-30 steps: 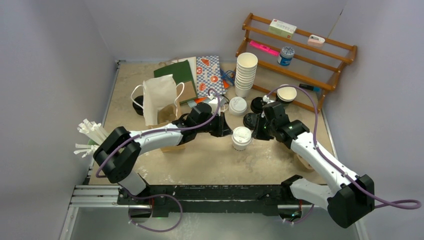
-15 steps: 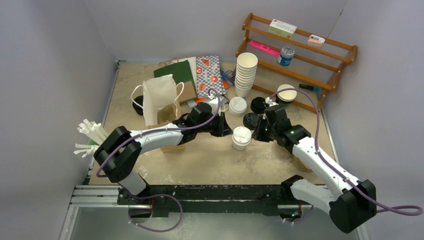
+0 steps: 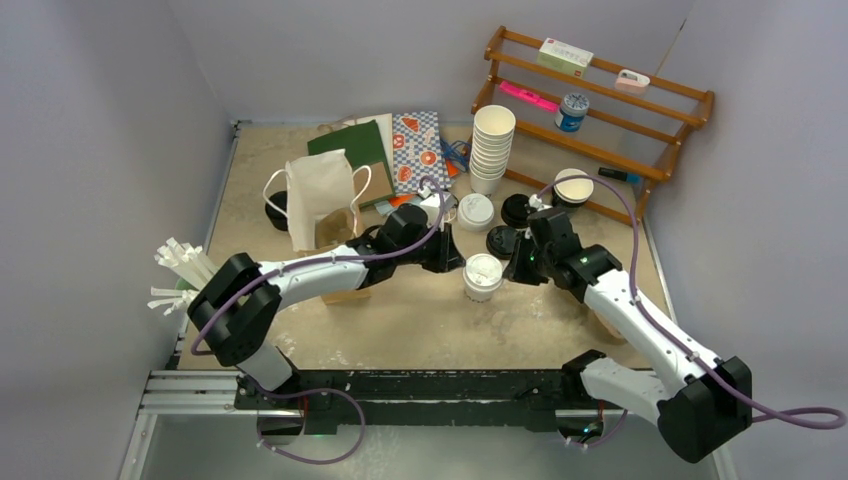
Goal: Pack the takeout coffee
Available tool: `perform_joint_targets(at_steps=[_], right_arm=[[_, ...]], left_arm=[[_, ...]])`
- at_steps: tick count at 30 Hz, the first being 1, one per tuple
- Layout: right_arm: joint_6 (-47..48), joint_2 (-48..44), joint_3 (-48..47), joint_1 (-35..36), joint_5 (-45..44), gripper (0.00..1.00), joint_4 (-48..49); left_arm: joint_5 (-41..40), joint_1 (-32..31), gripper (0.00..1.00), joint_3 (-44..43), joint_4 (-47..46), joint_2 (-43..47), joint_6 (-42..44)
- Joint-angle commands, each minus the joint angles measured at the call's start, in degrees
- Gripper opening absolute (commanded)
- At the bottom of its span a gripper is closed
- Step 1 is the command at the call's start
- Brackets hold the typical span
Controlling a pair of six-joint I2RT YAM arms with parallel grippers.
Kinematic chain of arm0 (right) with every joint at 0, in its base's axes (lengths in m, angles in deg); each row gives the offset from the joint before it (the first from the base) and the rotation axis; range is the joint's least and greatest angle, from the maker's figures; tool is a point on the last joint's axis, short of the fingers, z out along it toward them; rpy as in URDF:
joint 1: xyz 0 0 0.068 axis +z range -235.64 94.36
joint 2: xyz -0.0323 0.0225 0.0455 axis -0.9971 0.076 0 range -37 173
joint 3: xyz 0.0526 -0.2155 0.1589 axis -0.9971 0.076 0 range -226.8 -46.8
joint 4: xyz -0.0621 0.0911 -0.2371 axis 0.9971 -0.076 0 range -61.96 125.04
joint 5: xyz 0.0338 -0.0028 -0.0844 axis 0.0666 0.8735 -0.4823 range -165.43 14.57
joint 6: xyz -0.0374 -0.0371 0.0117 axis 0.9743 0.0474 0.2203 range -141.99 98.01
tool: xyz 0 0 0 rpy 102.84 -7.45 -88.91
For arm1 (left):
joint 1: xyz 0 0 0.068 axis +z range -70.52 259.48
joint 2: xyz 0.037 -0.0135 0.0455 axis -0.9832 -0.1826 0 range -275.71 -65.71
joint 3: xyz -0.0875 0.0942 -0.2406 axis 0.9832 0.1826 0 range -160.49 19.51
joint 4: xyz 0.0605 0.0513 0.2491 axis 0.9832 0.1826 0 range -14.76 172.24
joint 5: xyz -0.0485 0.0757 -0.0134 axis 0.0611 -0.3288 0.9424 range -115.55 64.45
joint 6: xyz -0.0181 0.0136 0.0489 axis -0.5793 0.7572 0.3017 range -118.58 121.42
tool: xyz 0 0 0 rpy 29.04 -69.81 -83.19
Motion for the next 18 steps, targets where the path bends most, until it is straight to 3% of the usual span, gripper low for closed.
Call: perform_joint_targets(at_steps=[1, 7, 12, 18], right_arm=[[0.6, -0.7, -4.4, 0.3, -2.8, 0.12, -5.2], [1.5, -0.7, -6.3, 0.3, -3.7, 0.17, -5.9], [3.4, -1.5, -6.9, 0.3, -2.7, 0.26, -5.6], [8.0, -2.5, -6.7, 0.3, 4.0, 0.58, -2.5]], left_arm=[[-5.6, -0.7, 0.09, -4.8, 11.6, 1.1, 6.2], [-6.4, -0.7, 0.12, -9.0, 13.8, 2.1, 8.3], [-5.0, -0.7, 0.15, -7.4, 12.4, 4.2, 8.0], [-0.1, -1.0, 0.25, -0.5, 7.4, 9.3, 5.8]])
